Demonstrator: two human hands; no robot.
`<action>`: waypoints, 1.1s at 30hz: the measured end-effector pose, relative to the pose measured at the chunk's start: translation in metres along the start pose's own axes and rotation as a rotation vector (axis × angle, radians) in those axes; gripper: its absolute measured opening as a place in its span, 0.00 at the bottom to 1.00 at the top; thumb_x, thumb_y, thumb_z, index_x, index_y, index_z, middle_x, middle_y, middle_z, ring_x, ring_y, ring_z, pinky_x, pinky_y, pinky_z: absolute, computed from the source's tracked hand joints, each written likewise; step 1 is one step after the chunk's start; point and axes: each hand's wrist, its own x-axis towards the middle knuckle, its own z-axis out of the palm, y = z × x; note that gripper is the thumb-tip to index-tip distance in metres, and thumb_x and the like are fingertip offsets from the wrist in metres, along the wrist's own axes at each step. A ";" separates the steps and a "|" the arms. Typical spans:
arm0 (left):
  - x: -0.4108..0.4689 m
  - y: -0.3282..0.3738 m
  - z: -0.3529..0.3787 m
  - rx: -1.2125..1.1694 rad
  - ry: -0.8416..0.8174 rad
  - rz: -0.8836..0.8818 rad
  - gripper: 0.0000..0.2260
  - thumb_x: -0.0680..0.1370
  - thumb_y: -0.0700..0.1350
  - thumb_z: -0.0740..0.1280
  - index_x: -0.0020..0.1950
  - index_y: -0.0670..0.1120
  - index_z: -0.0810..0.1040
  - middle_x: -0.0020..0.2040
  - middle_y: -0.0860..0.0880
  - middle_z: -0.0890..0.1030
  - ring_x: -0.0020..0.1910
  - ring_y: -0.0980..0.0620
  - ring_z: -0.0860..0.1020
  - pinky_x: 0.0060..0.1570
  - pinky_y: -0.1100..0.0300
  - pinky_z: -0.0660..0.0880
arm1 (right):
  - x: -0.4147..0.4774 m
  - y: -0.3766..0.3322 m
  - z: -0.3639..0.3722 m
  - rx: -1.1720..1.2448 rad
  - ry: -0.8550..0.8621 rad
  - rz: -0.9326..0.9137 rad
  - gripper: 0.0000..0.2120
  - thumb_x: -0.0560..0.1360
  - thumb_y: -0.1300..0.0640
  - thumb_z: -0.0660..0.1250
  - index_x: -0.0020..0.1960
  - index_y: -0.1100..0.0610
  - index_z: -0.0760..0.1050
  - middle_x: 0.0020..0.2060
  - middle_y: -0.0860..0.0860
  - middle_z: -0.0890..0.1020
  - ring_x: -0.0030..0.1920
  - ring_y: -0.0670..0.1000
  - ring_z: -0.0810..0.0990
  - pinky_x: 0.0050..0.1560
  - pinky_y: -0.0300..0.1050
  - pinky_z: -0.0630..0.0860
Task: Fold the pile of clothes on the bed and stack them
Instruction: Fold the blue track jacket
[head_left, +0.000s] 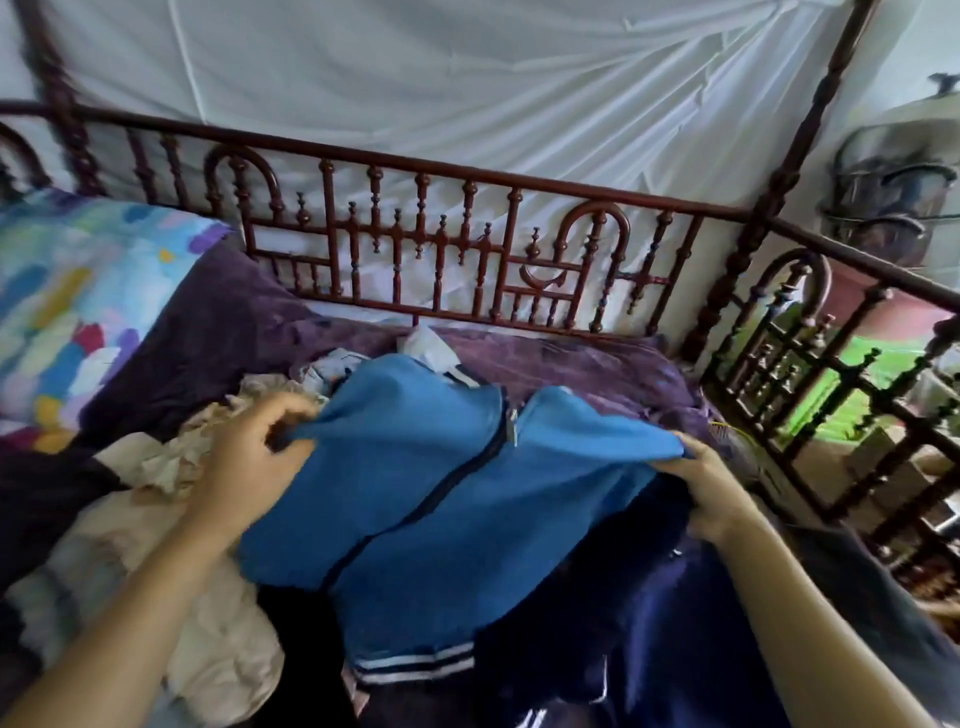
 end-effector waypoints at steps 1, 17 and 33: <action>-0.027 -0.023 0.008 0.120 -0.124 -0.092 0.24 0.68 0.32 0.71 0.34 0.63 0.70 0.33 0.59 0.77 0.35 0.63 0.74 0.40 0.62 0.71 | -0.003 0.033 0.002 -0.124 0.001 0.105 0.09 0.63 0.73 0.68 0.38 0.61 0.78 0.29 0.49 0.82 0.32 0.49 0.80 0.33 0.33 0.76; -0.271 -0.145 0.063 0.501 -1.148 -0.701 0.14 0.70 0.64 0.66 0.45 0.56 0.68 0.56 0.51 0.78 0.59 0.53 0.76 0.52 0.61 0.70 | -0.099 0.317 0.016 -1.091 -0.427 0.808 0.27 0.51 0.40 0.72 0.46 0.44 0.66 0.46 0.49 0.74 0.43 0.48 0.72 0.46 0.39 0.72; -0.265 -0.182 0.104 0.396 -1.245 -0.929 0.37 0.72 0.61 0.63 0.76 0.49 0.54 0.72 0.51 0.67 0.67 0.52 0.70 0.66 0.58 0.66 | -0.102 0.266 0.036 -1.424 -0.396 0.620 0.19 0.74 0.57 0.60 0.63 0.44 0.71 0.59 0.45 0.77 0.63 0.50 0.73 0.61 0.42 0.65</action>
